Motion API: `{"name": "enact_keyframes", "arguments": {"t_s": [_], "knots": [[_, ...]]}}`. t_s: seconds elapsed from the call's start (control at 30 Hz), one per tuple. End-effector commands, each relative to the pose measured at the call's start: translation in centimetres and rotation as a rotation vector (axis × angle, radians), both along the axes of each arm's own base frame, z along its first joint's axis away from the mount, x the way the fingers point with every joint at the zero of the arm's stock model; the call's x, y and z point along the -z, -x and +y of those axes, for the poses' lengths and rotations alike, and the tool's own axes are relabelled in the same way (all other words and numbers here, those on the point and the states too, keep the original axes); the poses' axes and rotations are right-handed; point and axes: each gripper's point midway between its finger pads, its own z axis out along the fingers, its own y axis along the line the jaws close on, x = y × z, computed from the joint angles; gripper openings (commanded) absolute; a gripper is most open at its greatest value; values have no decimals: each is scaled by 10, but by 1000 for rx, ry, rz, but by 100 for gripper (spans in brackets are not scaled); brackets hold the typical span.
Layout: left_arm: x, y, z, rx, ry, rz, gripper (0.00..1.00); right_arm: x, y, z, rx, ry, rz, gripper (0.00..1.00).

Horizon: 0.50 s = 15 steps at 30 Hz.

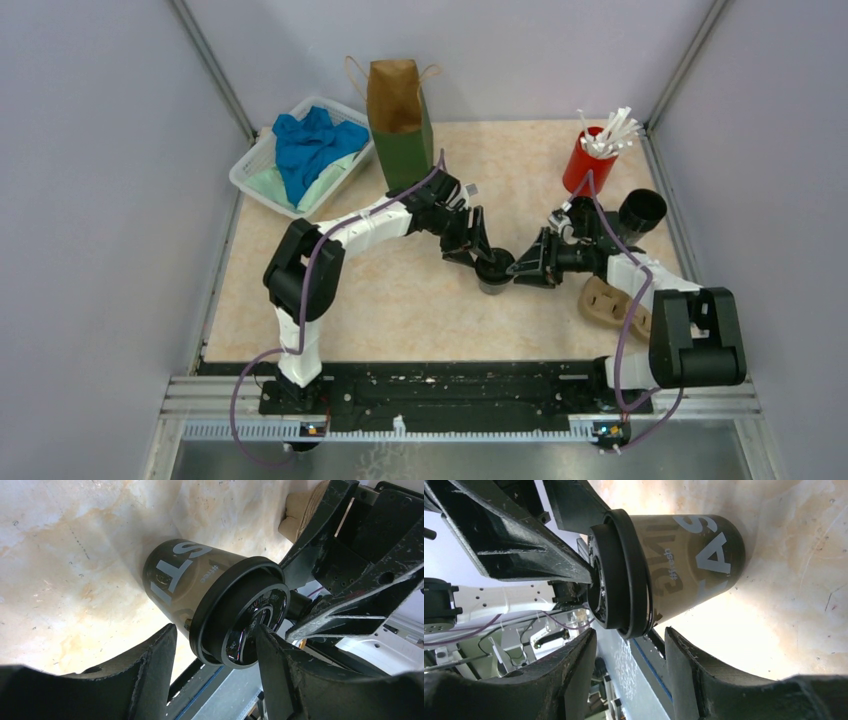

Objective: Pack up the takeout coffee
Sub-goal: Close the cup lid on the coffee cup.

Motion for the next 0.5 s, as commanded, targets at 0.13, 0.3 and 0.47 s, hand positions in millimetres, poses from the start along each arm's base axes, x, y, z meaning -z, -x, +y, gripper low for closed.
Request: {"name": "enact_keyframes", "arguments": {"t_s": [0.13, 0.3, 0.47], "knots": [[-6, -8, -5, 7, 54, -40, 69, 0, -7, -1, 8, -13, -46, 53], [-11, -10, -5, -11, 139, -18, 67, 5, -9, 1, 11, -29, -32, 57], [-9, -10, -2, -22, 159, -6, 64, 2, -13, 3, 13, -63, -37, 57]]}}
